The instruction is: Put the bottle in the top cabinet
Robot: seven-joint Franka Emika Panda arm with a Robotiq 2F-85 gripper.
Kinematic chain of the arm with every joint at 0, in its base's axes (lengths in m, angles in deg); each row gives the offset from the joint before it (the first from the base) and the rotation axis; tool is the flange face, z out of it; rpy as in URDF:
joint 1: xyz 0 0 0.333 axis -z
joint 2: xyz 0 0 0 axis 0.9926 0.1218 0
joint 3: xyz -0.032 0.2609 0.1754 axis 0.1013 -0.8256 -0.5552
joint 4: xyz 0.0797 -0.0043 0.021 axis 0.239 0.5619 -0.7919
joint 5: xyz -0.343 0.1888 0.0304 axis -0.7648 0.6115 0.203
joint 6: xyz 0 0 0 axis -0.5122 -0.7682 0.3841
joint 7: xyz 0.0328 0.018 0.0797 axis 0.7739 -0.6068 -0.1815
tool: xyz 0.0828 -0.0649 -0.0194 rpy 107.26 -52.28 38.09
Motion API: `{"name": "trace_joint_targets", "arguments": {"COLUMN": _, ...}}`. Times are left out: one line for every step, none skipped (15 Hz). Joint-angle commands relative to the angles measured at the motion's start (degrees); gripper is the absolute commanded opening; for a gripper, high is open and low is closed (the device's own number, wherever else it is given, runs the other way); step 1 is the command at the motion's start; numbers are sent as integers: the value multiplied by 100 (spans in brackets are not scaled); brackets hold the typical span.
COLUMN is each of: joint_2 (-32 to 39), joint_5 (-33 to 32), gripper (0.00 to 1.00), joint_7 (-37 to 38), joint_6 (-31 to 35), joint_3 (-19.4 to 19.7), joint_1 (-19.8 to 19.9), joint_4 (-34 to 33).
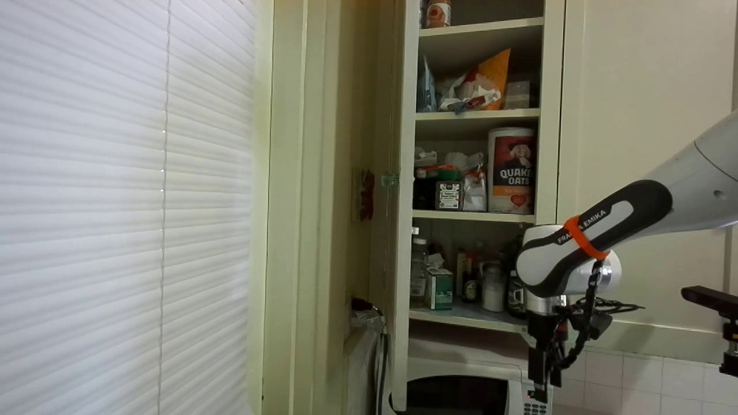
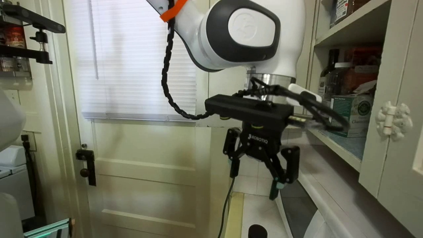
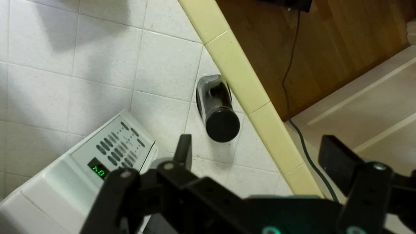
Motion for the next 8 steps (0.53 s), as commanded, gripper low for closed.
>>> {"name": "trace_joint_targets", "arguments": {"joint_2": 46, "joint_5": 11, "gripper": 100, "joint_7": -11, "joint_6": 54, "joint_3": -22, "joint_1": 32, "joint_4": 71}}
{"name": "trace_joint_targets", "arguments": {"joint_2": 78, "joint_5": 13, "gripper": 100, "joint_7": -14, "joint_6": 101, "joint_3": -20, "joint_1": 34, "joint_4": 110}}
{"name": "trace_joint_targets", "arguments": {"joint_2": 89, "joint_5": 14, "gripper": 100, "joint_7": -15, "joint_6": 116, "joint_3": -20, "joint_1": 35, "joint_4": 128}}
{"name": "trace_joint_targets", "arguments": {"joint_2": 89, "joint_5": 15, "gripper": 100, "joint_7": -16, "joint_6": 117, "joint_3": -20, "joint_1": 35, "joint_4": 130}}
{"name": "trace_joint_targets", "arguments": {"joint_2": 89, "joint_5": 15, "gripper": 100, "joint_7": -17, "joint_6": 118, "joint_3": -20, "joint_1": 35, "joint_4": 130}}
{"name": "trace_joint_targets", "arguments": {"joint_2": 89, "joint_5": 15, "gripper": 100, "joint_7": -18, "joint_6": 118, "joint_3": -20, "joint_1": 35, "joint_4": 130}}
{"name": "trace_joint_targets", "arguments": {"joint_2": 89, "joint_5": 15, "gripper": 100, "joint_7": -19, "joint_6": 119, "joint_3": -20, "joint_1": 35, "joint_4": 129}}
{"name": "trace_joint_targets", "arguments": {"joint_2": 89, "joint_5": 15, "gripper": 100, "joint_7": -19, "joint_6": 119, "joint_3": -20, "joint_1": 35, "joint_4": 130}}
